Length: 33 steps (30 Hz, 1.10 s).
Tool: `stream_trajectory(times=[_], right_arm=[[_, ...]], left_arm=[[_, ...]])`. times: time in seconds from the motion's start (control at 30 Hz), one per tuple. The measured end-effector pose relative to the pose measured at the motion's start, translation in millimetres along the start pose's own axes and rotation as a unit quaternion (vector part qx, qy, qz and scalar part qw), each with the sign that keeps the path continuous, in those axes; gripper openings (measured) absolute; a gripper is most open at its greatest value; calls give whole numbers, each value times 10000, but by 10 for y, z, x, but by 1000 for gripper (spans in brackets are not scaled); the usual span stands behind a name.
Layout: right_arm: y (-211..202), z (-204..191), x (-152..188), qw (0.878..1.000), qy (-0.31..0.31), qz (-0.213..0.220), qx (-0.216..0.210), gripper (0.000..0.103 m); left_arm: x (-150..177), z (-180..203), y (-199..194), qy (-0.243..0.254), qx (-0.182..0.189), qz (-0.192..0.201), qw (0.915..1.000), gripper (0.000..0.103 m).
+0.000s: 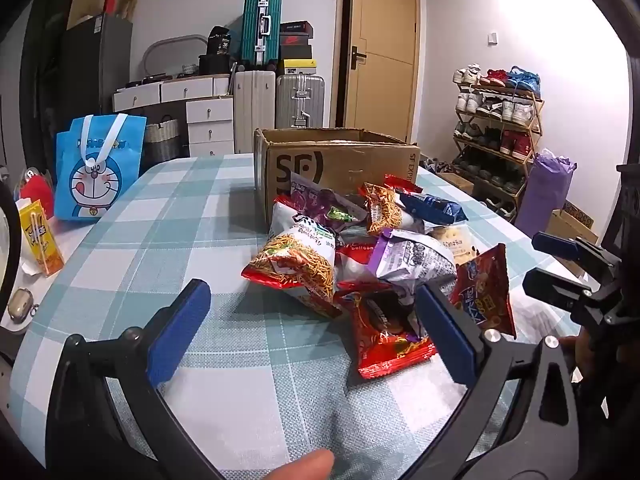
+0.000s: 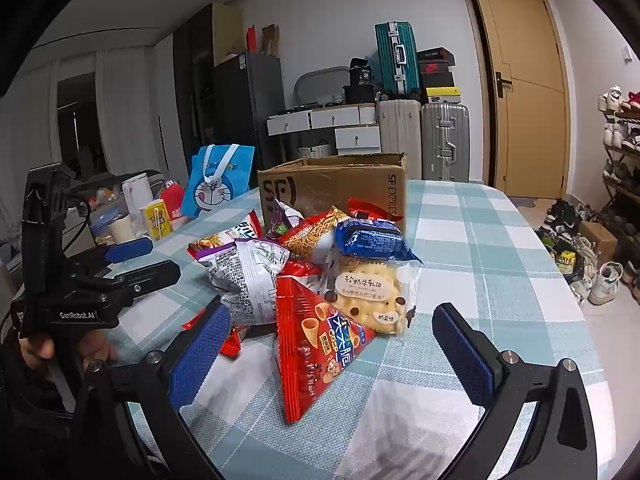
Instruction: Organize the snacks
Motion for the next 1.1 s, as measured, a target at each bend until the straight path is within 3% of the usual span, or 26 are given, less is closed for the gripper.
stream_trajectory(times=[1.1], right_arm=[[38,-28,30,9999,-63,-83,-42,103]], left_arm=[[3,0,4,-4,-9,-21,10000,102]])
Point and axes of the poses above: each gripper's, at about its wrist camera, not at the fingertips, and y roughly the way its jaws point, z to its right, x to its underside, the point moved 8 cm from there along y, roughly the way its jaws point, and after that the axes turned 9 degrees about -z, right-handed, at the moved point
